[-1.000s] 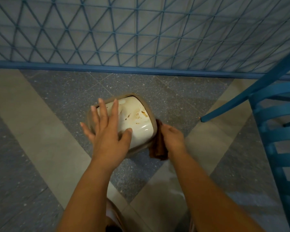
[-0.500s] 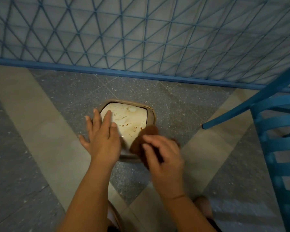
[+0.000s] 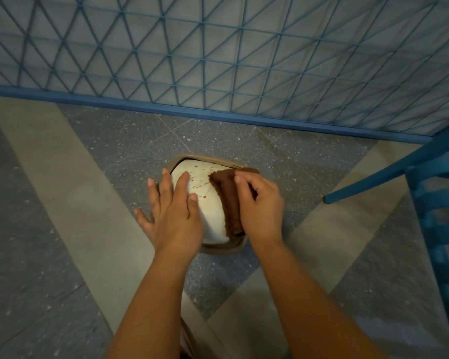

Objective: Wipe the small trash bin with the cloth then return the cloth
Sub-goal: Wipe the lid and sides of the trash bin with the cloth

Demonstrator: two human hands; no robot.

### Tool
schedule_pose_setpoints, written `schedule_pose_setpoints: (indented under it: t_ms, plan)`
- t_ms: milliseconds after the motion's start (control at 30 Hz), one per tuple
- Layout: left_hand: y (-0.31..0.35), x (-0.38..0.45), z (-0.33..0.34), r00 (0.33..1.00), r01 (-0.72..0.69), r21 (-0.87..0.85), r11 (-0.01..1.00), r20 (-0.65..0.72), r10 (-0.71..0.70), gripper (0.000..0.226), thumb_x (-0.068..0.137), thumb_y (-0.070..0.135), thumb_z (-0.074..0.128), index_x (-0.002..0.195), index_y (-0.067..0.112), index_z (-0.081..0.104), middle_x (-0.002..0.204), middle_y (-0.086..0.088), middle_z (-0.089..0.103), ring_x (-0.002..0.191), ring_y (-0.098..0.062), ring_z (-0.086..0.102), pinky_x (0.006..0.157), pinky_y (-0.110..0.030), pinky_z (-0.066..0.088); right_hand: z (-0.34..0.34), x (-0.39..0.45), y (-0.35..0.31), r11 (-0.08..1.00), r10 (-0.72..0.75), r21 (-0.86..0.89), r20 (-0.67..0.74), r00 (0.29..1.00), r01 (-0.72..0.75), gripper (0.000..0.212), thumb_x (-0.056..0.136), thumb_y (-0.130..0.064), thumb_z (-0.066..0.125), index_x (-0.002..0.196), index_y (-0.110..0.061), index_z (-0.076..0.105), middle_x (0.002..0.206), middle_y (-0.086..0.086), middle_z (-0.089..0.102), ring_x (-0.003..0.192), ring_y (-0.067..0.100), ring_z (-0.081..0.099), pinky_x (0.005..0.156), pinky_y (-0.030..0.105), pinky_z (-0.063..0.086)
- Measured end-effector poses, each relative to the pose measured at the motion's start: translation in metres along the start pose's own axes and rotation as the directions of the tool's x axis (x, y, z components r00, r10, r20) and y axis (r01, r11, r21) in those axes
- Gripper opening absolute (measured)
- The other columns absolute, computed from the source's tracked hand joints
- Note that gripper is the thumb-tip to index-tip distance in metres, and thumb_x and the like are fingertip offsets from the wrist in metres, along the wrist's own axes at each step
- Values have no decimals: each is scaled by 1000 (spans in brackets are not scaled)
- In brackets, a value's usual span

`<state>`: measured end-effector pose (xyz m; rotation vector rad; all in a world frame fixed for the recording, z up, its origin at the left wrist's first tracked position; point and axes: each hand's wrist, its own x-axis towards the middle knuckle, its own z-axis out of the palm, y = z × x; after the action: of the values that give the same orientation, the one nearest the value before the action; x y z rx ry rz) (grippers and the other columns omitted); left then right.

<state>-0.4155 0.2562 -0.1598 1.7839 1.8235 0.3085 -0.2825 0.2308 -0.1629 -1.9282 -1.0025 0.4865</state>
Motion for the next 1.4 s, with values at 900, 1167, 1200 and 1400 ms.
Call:
schedule_pose_setpoints:
  t_ms: [900,1167,1200,1400]
  plan:
    - [2,-1,5,998,-69,50,996,-10,70,47,99,37,22,146,44,22,160,14,-3,146,-11,-14,115,-52,-7,-7,-101,35,896,339,330,-72,938,-298,35,89,-12,62,103,-43,63,104,-12,64,99,1,60,91,21,48]
    - [0,1,5,997,-76,41,996,-2,76,47,100,36,25,146,44,22,160,14,-4,145,-11,-16,115,-53,-8,-6,-24,36,882,394,305,-54,918,-360,29,94,-20,55,121,-22,65,115,-3,67,104,6,61,94,23,48]
    - [1,1,5,997,-76,42,996,-5,76,47,100,36,25,146,44,22,160,14,-4,145,-11,-16,115,-53,-9,-5,-19,39,869,425,293,-34,904,-398,30,94,-20,54,122,-19,64,116,-2,67,105,8,61,93,24,48]
    - [3,0,6,998,-64,67,996,-19,65,46,99,37,24,145,45,23,160,15,-2,146,-11,-13,114,-53,-8,-8,-52,50,893,410,178,56,910,-413,24,93,-18,55,113,-18,68,104,-2,65,96,10,61,88,25,49]
